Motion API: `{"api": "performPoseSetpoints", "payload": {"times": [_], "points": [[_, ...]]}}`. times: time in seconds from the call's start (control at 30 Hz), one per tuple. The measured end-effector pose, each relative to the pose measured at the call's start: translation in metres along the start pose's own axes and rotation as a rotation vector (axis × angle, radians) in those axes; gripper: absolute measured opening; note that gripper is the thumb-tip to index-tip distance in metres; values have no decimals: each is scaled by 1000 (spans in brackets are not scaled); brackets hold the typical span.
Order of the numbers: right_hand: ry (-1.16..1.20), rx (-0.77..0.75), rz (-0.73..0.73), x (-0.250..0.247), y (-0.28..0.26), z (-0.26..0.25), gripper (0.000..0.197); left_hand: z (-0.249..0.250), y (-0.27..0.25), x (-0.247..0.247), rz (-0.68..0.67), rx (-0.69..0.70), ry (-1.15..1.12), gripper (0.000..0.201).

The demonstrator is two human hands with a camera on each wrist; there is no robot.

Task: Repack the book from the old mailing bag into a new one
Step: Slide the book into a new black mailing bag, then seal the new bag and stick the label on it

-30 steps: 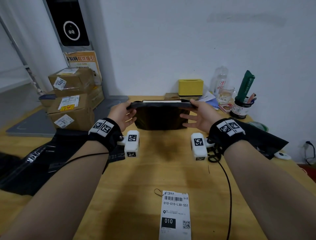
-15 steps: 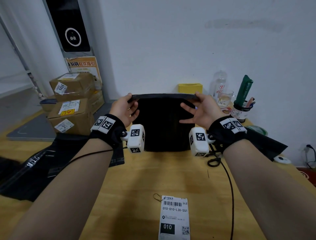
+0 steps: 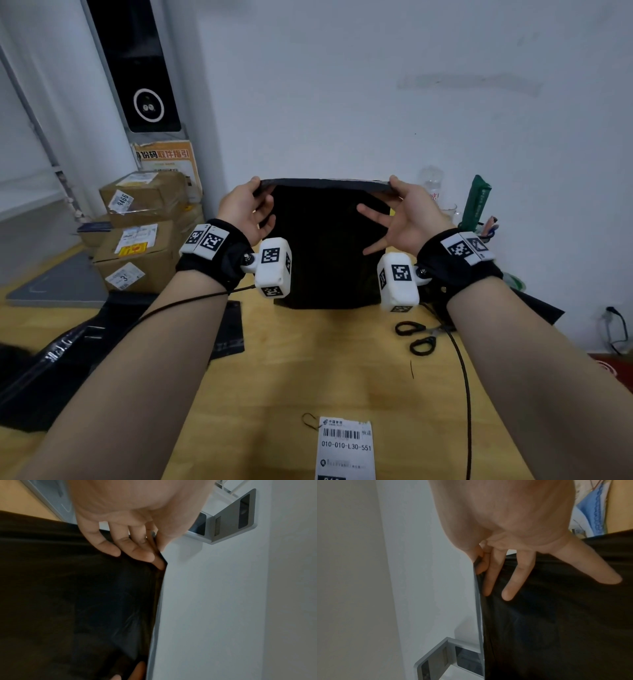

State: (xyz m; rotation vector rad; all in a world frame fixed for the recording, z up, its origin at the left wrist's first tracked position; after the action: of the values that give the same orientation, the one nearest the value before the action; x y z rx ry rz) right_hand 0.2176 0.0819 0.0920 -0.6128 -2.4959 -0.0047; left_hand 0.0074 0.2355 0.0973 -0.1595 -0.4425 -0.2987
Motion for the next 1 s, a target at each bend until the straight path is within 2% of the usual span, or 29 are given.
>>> {"api": "performPoseSetpoints", "payload": {"times": [0.17, 0.37, 0.53, 0.67, 0.8, 1.0], "points": [[-3, -34, 4, 9, 10, -17, 15, 15, 7, 13, 17, 4, -11, 11], [46, -68, 26, 14, 37, -23, 29, 17, 33, 20, 12, -20, -101, 8], [101, -160, 46, 16, 73, -21, 10, 8, 58, 31, -17, 34, -142, 10], [122, -244, 54, 5, 91, -9, 8, -12, 75, 27, -28, 115, -119, 9], [86, -145, 112, -32, 98, 26, 11, -60, 80, 1, -86, -3, -18, 14], [-20, 1, 254, -75, 81, 77, 11, -118, 59, -28, -83, -121, 198, 11]]}}
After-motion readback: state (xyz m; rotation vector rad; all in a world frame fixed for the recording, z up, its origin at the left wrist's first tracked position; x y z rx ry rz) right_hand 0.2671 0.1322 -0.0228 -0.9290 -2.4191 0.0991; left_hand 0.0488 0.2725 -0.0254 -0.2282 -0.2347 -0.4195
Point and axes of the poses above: each hand's wrist, its own y-axis towards the middle knuckle, its own x-axis out of the palm, z = x × y, the point moved 2 cm from there along y, towards the middle knuckle, and after that the axes turned 3 degrees about x, right-handed, at the moved point
